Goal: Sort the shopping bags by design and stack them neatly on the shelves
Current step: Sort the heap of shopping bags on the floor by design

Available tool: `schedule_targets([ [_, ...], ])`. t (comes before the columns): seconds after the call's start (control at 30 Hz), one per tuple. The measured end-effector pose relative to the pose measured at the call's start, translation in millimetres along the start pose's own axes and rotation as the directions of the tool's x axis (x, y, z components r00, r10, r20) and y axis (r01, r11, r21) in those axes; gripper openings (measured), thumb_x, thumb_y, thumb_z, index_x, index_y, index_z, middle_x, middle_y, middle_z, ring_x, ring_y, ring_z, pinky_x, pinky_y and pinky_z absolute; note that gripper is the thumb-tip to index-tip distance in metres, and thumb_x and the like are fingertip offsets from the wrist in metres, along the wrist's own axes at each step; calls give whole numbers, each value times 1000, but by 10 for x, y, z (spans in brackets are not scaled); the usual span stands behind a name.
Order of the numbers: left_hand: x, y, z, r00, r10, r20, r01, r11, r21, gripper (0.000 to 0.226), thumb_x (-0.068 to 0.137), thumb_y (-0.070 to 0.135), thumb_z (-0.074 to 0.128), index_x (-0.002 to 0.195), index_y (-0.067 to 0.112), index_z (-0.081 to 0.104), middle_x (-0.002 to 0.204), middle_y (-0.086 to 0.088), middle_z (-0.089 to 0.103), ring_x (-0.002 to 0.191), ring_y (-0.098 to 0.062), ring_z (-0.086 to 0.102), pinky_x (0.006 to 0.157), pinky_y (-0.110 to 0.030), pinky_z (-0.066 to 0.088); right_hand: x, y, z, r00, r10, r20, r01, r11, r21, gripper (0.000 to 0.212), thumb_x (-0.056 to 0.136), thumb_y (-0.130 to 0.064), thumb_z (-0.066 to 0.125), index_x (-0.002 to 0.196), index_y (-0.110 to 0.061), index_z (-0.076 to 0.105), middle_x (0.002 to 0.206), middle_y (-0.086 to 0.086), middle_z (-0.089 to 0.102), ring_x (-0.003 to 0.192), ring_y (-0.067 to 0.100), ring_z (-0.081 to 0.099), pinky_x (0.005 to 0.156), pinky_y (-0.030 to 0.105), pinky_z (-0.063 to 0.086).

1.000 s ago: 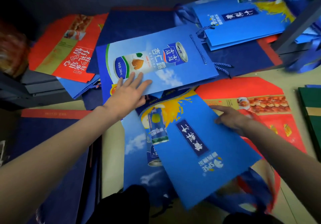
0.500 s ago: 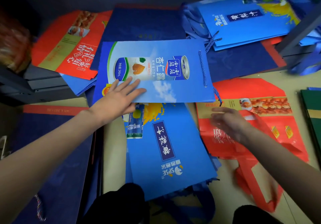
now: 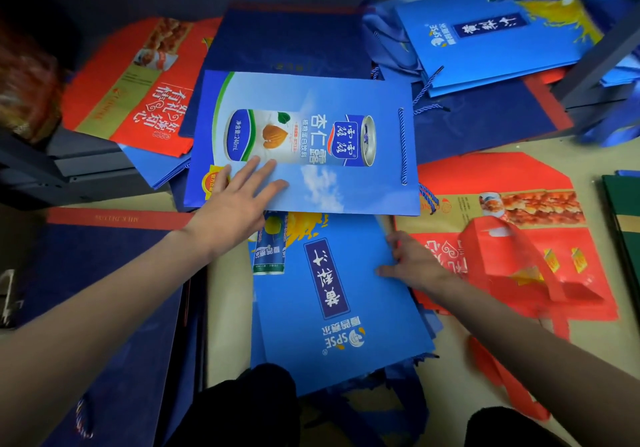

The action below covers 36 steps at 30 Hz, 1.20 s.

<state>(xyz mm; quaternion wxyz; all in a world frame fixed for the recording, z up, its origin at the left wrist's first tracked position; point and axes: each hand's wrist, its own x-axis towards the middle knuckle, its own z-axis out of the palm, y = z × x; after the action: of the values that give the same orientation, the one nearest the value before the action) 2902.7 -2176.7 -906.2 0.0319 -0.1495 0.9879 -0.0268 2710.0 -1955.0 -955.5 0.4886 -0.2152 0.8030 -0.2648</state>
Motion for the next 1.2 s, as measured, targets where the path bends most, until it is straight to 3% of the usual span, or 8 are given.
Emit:
schedule_targets([
  [0.23, 5, -39, -10, 981, -11, -192, -4, 997, -79, 69, 54, -17, 73, 112, 8, 45, 124, -26, 57, 117, -48, 51, 83, -74, 35, -162, 65, -768, 986, 136, -93, -100, 943, 319, 25, 83, 13, 56, 81, -12, 58, 70, 9, 58, 55, 20, 55, 52, 22, 43],
  [0.4, -140, -3, 27, 956, 146, -256, -172, 981, -85, 41, 75, 9, 33, 114, 11, 45, 132, -16, 50, 127, -31, 36, 95, -66, 36, -278, 355, -1618, 853, 225, -470, -211, 974, 84, 24, 85, 9, 58, 105, -5, 60, 73, 16, 55, 61, 25, 46, 36, 18, 37],
  [0.53, -149, 293, 101, 908, 318, -274, -342, 939, -42, 40, 77, 8, 36, 115, 10, 46, 135, -11, 43, 127, -30, 40, 103, -60, 30, -219, 176, -1725, 767, -96, -634, -85, 965, -250, 37, 89, 0, 55, 126, -4, 56, 124, 23, 57, 104, 33, 56, 83, 37, 45],
  [0.67, -373, 609, 331, 789, 552, -271, -571, 821, 11, 30, 84, 6, 41, 112, 15, 47, 129, -8, 43, 122, -25, 43, 110, -56, 16, -168, -304, -1278, 808, -493, -321, 352, 842, -408, 45, 91, -8, 59, 134, 0, 46, 133, 12, 49, 119, 26, 47, 99, 24, 30],
  [0.8, -758, 748, 688, 735, 645, -209, -664, 747, -32, 18, 98, 13, 41, 114, 19, 48, 129, -6, 44, 122, -22, 45, 112, -53, 17, -69, -109, -674, 922, -365, 131, 385, 826, -412, 70, 88, -19, 65, 146, -10, 26, 129, 8, 48, 109, 15, 45, 87, 17, 30],
  [1.03, -857, 611, 928, 902, 410, 131, -402, 912, -88, 80, 52, 26, 87, 120, 28, 45, 132, -7, 45, 117, -30, 52, 82, -43, 55, 12, 343, -207, 962, -199, 188, 270, 812, -518, 72, 89, -12, 61, 148, -17, 20, 131, 16, 46, 121, 26, 44, 85, 23, 29],
  [1.13, -663, 466, 794, 986, -67, 151, 89, 985, -146, 55, 81, 44, 39, 132, 23, 41, 136, -13, 50, 118, -36, 55, 87, -54, 49, 107, 168, -224, 968, -233, -93, 176, 896, -408, 63, 89, -6, 59, 145, -11, 31, 140, 19, 45, 128, 30, 42, 99, 23, 27],
  [1.2, -626, 414, 781, 849, -404, 341, 503, 815, -288, 64, 90, 47, 24, 143, 11, 32, 145, -17, 36, 131, -37, 38, 104, -46, 34, 170, 48, -190, 962, -200, -188, 114, 914, -388, 62, 90, -5, 55, 146, -10, 29, 139, 23, 42, 129, 33, 40, 100, 25, 26],
])
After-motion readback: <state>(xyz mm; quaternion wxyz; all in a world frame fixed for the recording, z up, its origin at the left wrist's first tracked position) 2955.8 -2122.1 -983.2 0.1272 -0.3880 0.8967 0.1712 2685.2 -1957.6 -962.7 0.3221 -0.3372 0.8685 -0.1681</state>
